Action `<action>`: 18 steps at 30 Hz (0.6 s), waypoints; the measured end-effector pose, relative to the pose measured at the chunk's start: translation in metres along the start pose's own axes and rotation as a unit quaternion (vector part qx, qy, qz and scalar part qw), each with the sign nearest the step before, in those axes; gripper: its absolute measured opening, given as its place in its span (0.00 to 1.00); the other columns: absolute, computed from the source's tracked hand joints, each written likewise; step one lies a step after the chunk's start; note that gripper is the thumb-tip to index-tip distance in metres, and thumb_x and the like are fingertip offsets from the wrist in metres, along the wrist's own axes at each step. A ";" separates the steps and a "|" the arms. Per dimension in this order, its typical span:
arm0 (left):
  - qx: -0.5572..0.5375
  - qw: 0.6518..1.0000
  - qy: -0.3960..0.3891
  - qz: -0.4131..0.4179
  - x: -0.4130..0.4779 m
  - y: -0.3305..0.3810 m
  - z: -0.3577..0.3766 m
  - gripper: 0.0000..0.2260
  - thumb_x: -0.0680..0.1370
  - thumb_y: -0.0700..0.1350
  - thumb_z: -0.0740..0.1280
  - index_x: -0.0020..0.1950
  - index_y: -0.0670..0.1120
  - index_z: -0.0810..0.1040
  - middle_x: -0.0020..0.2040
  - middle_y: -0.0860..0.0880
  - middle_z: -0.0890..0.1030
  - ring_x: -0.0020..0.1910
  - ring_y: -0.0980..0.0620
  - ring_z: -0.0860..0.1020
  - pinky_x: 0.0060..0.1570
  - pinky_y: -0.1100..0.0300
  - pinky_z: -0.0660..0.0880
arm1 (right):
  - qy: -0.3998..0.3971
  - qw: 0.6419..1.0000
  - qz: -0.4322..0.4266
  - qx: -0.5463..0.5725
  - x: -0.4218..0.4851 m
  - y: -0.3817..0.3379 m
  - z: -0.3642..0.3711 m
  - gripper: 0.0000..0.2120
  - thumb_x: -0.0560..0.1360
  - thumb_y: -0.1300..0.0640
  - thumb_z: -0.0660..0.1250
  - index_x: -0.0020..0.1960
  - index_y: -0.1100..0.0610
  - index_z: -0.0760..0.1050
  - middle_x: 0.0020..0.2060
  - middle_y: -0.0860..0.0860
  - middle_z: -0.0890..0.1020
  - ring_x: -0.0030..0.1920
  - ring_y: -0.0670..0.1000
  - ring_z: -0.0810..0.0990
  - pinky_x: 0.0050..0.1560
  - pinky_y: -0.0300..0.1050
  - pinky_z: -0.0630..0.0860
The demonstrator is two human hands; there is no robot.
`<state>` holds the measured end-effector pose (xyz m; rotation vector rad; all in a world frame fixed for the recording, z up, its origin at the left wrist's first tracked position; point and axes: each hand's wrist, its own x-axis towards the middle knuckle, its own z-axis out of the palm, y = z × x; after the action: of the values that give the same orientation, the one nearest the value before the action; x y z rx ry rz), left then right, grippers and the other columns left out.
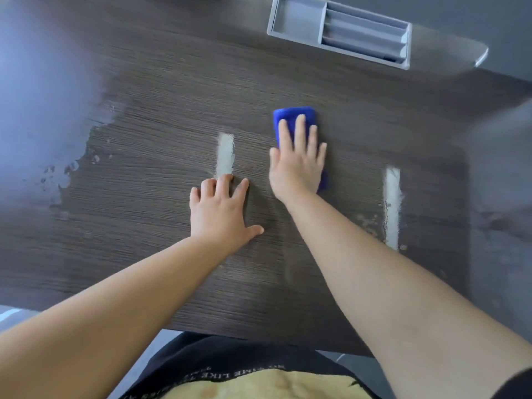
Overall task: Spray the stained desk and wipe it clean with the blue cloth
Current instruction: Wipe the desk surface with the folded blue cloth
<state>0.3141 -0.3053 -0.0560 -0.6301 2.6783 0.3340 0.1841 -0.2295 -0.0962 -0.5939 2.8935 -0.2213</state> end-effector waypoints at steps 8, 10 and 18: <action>0.030 0.999 -0.021 0.003 0.007 0.005 -0.005 0.39 0.68 0.68 0.66 0.73 0.53 0.57 0.70 0.47 0.59 0.67 0.42 0.60 0.69 0.44 0.59 | -0.019 0.999 -0.041 -0.008 0.066 0.038 -0.018 0.24 0.82 0.49 0.50 0.76 0.44 0.50 0.77 0.48 0.48 0.76 0.54 0.47 0.74 0.57 0.46; 0.028 0.999 -0.019 -0.001 0.006 0.005 -0.004 0.39 0.67 0.68 0.67 0.72 0.53 0.58 0.70 0.47 0.60 0.67 0.42 0.61 0.68 0.44 0.59 | -0.004 0.990 0.137 0.029 0.067 0.034 -0.016 0.24 0.82 0.48 0.48 0.77 0.45 0.47 0.77 0.48 0.45 0.76 0.54 0.45 0.74 0.57 0.44; 0.010 0.999 0.001 0.030 0.002 0.014 -0.005 0.33 0.70 0.62 0.67 0.71 0.53 0.61 0.72 0.48 0.58 0.70 0.43 0.57 0.70 0.44 0.55 | -0.045 0.980 -0.191 -0.030 0.062 0.018 -0.018 0.23 0.82 0.49 0.49 0.76 0.44 0.50 0.77 0.47 0.49 0.76 0.53 0.48 0.74 0.55 0.46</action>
<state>0.3046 -0.2957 -0.0502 -0.5449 2.7028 0.3225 0.1173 -0.2361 -0.0912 -1.1378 2.6826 -0.1533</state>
